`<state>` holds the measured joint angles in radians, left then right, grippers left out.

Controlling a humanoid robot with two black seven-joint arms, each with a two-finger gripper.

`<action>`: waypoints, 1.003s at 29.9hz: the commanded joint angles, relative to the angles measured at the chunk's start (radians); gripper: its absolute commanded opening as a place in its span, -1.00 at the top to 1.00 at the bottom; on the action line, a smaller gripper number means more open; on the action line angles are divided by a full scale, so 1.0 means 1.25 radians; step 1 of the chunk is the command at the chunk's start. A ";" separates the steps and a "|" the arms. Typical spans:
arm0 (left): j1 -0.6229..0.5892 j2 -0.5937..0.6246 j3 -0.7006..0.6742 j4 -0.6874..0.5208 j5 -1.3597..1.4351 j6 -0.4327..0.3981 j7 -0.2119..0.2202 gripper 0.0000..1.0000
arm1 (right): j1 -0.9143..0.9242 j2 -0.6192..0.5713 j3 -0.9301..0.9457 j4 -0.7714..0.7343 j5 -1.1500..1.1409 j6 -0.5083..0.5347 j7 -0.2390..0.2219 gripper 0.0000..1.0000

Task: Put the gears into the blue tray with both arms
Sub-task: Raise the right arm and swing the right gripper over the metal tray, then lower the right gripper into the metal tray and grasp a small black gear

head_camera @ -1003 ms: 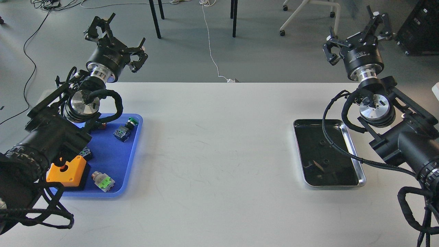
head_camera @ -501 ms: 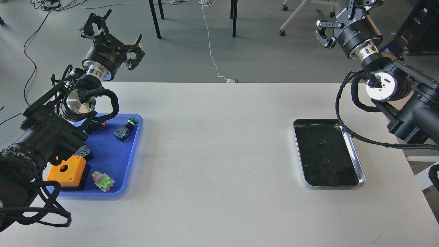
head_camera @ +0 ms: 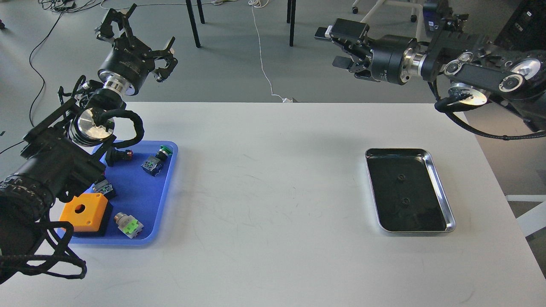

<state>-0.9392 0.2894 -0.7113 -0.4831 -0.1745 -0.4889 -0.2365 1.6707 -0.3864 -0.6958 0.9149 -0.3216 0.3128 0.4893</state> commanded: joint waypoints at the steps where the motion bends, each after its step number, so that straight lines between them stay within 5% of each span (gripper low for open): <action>1: -0.002 0.000 0.001 -0.003 0.003 0.000 0.000 -0.96 | 0.117 0.059 -0.199 0.061 -0.075 0.000 0.000 -0.98; 11: 0.000 0.029 0.001 -0.003 0.001 0.000 0.000 -0.96 | 0.156 0.200 -0.489 0.114 -0.242 -0.016 0.000 -0.88; 20: 0.005 0.034 0.001 0.000 0.001 0.000 -0.001 -0.96 | 0.039 0.240 -0.645 0.068 -0.242 -0.139 0.000 -0.84; 30: 0.002 0.031 0.001 -0.006 -0.002 0.000 0.003 -0.96 | -0.048 0.211 -0.667 0.018 -0.242 -0.141 0.000 -0.38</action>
<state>-0.9355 0.3309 -0.7137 -0.4907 -0.1777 -0.4887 -0.2372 1.6401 -0.1129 -1.5277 0.9458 -0.6244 0.1393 0.4887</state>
